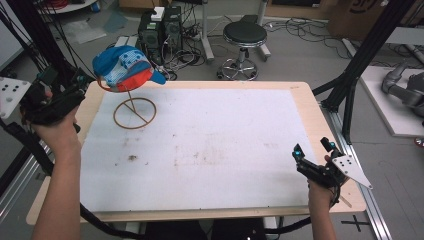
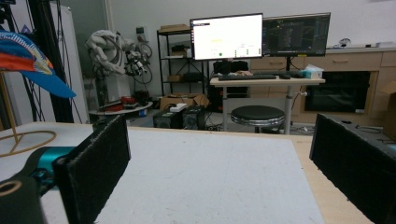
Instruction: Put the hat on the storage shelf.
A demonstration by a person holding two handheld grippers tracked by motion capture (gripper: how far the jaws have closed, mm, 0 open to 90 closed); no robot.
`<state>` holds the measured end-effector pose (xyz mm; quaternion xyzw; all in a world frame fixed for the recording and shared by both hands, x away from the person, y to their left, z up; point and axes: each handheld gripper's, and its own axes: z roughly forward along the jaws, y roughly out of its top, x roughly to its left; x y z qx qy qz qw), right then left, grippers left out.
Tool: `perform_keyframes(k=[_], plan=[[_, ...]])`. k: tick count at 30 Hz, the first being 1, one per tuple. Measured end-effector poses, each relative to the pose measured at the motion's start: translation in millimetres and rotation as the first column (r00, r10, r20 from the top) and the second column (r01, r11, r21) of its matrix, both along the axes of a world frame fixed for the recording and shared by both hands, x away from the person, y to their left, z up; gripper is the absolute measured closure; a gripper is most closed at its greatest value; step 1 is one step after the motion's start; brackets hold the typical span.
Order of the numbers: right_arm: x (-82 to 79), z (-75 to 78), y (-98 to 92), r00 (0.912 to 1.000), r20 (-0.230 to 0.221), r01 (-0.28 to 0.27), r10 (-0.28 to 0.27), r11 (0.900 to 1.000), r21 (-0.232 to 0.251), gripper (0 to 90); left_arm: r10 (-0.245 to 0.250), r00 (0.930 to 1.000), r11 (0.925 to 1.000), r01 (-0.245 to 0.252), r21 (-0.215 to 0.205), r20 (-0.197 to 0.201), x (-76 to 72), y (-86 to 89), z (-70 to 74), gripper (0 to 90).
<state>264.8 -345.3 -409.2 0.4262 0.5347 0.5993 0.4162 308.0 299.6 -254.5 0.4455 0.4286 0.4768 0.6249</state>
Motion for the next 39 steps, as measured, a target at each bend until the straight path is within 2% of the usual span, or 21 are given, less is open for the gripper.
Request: perform_keyframes(k=[1, 3, 6, 11, 12, 15, 16, 24, 26, 27, 31, 32, 35, 39], plan=[[0.0, -0.2, 0.4, 1.0, -0.004, 0.0, 0.0, 1.0, 0.001, 4.8, -0.001, 1.0, 1.0, 0.001, 0.002, 0.003, -7.5, 1.2, -5.0, 18.9], [0.6, -0.8, 0.4, 1.0, -0.003, 0.001, -0.002, 1.0, -0.005, 4.8, -0.002, 1.0, 1.0, 0.002, 0.005, 0.0, -10.1, 1.5, -6.8, 18.9], [1.4, -1.5, -0.1, 1.0, -0.001, -0.002, 0.002, 1.0, -0.007, 4.8, 0.014, 0.9999, 0.9998, -0.014, 0.01, 0.001, -23.7, 4.1, -17.6, 18.9], [0.7, -0.3, 0.4, 1.0, 0.001, -0.001, 0.001, 1.0, -0.001, 4.8, 0.022, 0.9997, 0.9996, -0.022, 0.019, -0.009, -35.4, 6.4, -28.1, 18.9], [0.8, -0.3, 0.3, 1.0, 0.003, 0.0, 0.0, 1.0, -0.003, 4.8, 0.023, 0.9997, 0.9995, -0.022, 0.021, -0.013, -41.2, 6.9, -34.0, 18.8], [1.0, -0.8, 0.0, 0.9999, 0.006, 0.01, -0.009, 1.0, -0.006, 4.8, 0.025, 0.9996, 0.9994, -0.025, 0.024, -0.014, -45.4, 6.7, -39.1, 18.7], [1.3, -0.9, -0.7, 0.9999, 0.009, 0.012, -0.012, 1.0, -0.005, 4.8, 0.049, 0.9987, 0.998, -0.048, 0.042, -0.014, -50.1, 5.7, -45.9, 18.2], [1.5, -0.4, -3.3, 0.9998, 0.01, 0.014, -0.014, 1.0, 0.008, 4.8, 0.063, 0.9978, 0.9976, -0.062, 0.028, -0.021, -61.2, 6.6, -66.1, 17.6], [1.1, -0.2, -3.3, 0.9999, 0.006, 0.013, -0.013, 1.0, 0.011, 4.8, 0.063, 0.9973, 0.9971, -0.061, 0.045, -0.038, -65.2, 5.0, -76.7, 17.6], [1.1, -0.1, -3.2, 0.9999, 0.007, 0.013, -0.013, 1.0, 0.012, 4.8, 0.063, 0.9973, 0.9971, -0.061, 0.045, -0.038, -65.2, 5.0, -76.7, 17.6], [1.0, 0.2, -2.8, 0.9998, 0.01, 0.015, -0.015, 1.0, 0.007, 4.8, 0.064, 0.9945, 0.9948, -0.057, 0.084, -0.083, -70.6, -0.5, -95.9, 17.0], [1.1, 0.2, -2.6, 0.9998, 0.009, 0.015, -0.016, 1.0, 0.007, 4.8, 0.064, 0.9945, 0.9948, -0.057, 0.084, -0.083, -70.6, -0.5, -95.9, 17.0], [1.1, -0.1, -1.4, 0.9999, 0.008, 0.015, -0.015, 1.0, 0.003, 4.8, 0.062, 0.994, 0.9942, -0.054, 0.093, -0.09, -75.3, -6.7, -109.4, 16.9], [0.8, -0.4, -0.6, 0.9999, 0.005, 0.013, -0.013, 1.0, -0.001, 4.8, 0.059, 0.9925, 0.9938, -0.048, 0.1, -0.107, -76.5, -11.4, -119.3, 16.9]])
